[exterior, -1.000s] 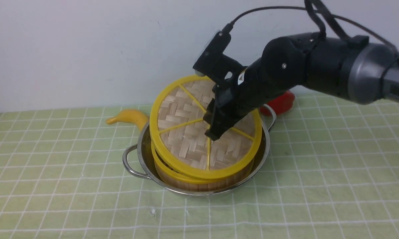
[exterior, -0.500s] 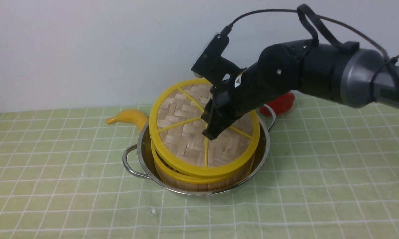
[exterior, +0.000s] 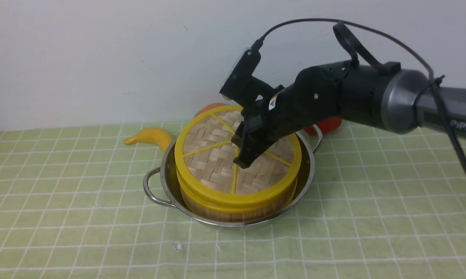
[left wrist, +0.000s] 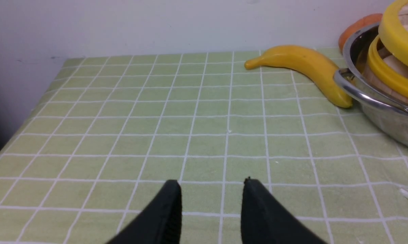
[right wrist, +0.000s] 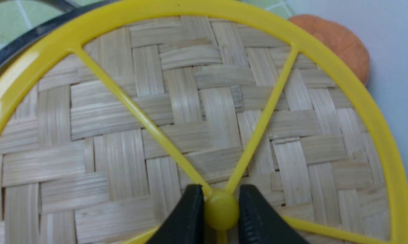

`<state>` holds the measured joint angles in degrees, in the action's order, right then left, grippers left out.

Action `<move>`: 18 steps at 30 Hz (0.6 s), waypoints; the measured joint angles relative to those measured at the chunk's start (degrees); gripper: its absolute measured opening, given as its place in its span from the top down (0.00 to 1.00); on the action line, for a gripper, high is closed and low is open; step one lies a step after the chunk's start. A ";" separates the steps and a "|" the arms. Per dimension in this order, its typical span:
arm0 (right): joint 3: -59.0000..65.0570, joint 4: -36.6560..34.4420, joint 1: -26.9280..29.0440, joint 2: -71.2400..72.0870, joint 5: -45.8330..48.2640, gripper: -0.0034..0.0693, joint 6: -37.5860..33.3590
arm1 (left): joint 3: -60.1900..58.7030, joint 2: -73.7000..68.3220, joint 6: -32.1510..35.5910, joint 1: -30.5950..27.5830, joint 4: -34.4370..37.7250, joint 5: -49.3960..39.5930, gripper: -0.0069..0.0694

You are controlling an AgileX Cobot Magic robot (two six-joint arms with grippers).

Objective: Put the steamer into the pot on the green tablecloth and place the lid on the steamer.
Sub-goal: 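Place the bamboo steamer lid onto the steamer basket in the pot with the right gripper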

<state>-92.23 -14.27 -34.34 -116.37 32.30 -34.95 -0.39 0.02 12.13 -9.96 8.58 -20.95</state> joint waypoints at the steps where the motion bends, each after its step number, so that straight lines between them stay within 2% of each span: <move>1: 0.00 -0.28 0.00 0.00 -0.50 0.76 -0.82 | 0.00 0.00 0.00 0.00 0.00 0.00 0.59; 18: 0.00 -0.84 -0.05 -2.15 -2.31 0.76 -3.04 | 0.00 0.00 0.00 0.00 0.00 0.00 0.59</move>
<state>-92.23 -15.10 -34.39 -118.53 30.00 -38.00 -0.39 0.02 12.13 -9.96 8.58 -20.95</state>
